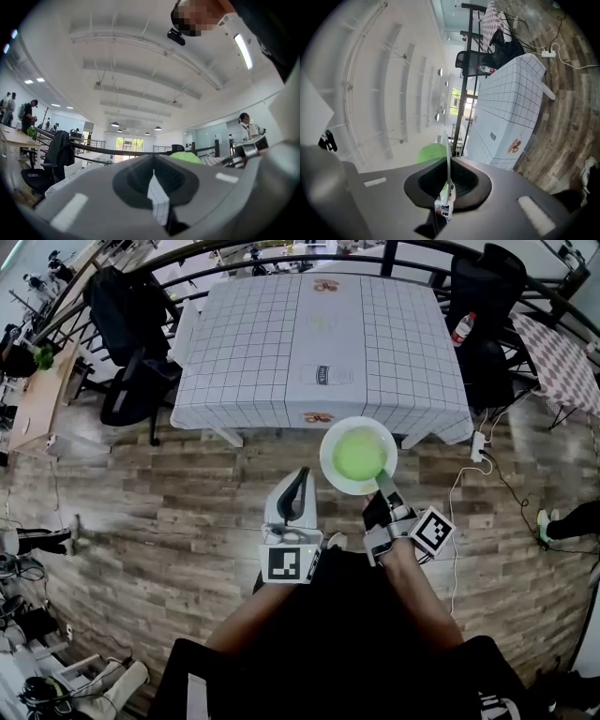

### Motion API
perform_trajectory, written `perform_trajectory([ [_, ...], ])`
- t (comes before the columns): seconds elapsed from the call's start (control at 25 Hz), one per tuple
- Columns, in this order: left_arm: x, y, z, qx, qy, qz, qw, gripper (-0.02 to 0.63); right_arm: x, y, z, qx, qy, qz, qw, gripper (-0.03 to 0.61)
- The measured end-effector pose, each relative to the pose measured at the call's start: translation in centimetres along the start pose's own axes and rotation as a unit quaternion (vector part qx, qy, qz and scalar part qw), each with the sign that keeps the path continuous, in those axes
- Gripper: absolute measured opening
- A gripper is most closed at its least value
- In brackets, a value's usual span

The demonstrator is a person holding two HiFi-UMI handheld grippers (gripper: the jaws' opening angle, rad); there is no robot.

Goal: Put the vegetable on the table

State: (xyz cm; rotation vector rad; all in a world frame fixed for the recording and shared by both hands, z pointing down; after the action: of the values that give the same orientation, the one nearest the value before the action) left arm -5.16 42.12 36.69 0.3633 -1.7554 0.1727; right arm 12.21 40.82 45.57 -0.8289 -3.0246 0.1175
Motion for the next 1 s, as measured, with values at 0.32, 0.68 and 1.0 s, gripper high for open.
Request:
perform_trajectory([
  [0.32, 3.1, -4.5, 1.2, -0.015, -0.010, 0.008, 0.9998, 0.008, -3.7, -3.3, -1.9, -0.010, -0.001, 0.009, 1.000, 0.012],
  [0.68, 1.8, -10.4, 1.9, 0.027, 0.015, 0.013, 0.9994, 0.008, -5.5, -4.8, 1.1, 0.017, 0.001, -0.015, 1.000, 0.012],
  [1.0, 5.1, -17.6, 5.1, 0.044, 0.019, -0.005, 0.9989, 0.008, -7.7, -12.5, 0.0, 0.011, 0.013, -0.023, 1.000, 0.012],
])
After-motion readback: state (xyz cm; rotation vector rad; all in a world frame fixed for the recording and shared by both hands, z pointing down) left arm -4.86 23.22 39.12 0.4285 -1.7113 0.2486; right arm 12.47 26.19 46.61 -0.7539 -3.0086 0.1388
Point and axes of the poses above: the fingertips, and each gripper's own axes: y backward along the fingers, z to its left, x out of its underside, the point moved 2 cm from there along y, backward along the fingers, and after that the axes turned 14 degrees about -y, right-handed, at the moved point
